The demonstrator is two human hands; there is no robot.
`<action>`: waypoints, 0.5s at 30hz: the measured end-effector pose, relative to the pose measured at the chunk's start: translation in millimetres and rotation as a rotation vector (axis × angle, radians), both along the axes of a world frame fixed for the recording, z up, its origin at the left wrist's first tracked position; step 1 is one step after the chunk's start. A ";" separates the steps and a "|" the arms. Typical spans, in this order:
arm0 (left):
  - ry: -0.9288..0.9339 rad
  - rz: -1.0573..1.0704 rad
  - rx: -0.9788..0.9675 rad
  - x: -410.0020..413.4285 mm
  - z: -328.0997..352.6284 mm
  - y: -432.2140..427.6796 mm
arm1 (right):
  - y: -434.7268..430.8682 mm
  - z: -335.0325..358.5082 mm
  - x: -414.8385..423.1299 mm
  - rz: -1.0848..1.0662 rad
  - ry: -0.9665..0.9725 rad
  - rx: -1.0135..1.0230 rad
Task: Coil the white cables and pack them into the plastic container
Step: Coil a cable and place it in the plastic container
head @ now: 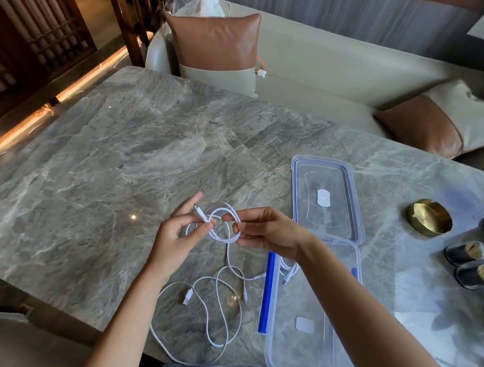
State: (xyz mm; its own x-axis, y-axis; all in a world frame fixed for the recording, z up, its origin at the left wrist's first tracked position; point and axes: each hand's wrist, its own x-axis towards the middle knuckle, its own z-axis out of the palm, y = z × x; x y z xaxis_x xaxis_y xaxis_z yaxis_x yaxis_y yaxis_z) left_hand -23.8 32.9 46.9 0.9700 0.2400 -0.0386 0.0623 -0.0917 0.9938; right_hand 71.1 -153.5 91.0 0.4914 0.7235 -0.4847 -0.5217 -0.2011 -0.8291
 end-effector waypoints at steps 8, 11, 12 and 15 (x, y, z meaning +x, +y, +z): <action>0.006 0.109 -0.107 4.5 7.1 -9.7 | 1.3 -2.3 -2.7 -0.095 -0.010 -0.001; 0.016 0.114 -0.111 3.6 7.2 -12.5 | 0.6 0.7 -2.7 -0.077 -0.047 -0.029; 0.021 0.110 -0.129 2.7 7.9 -13.1 | 0.0 2.6 -2.2 -0.063 -0.062 -0.040; 0.034 0.113 -0.159 0.8 8.1 -16.0 | -2.4 6.9 -0.3 -0.037 -0.087 -0.055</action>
State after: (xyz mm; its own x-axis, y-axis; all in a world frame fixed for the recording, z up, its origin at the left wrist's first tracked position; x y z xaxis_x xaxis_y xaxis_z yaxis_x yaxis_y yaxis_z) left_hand -23.0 16.9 55.0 0.9345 0.3359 -0.1175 0.0974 0.0763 0.9923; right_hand 70.8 -155.9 97.9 0.5594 0.6777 -0.4773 -0.4558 -0.2295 -0.8600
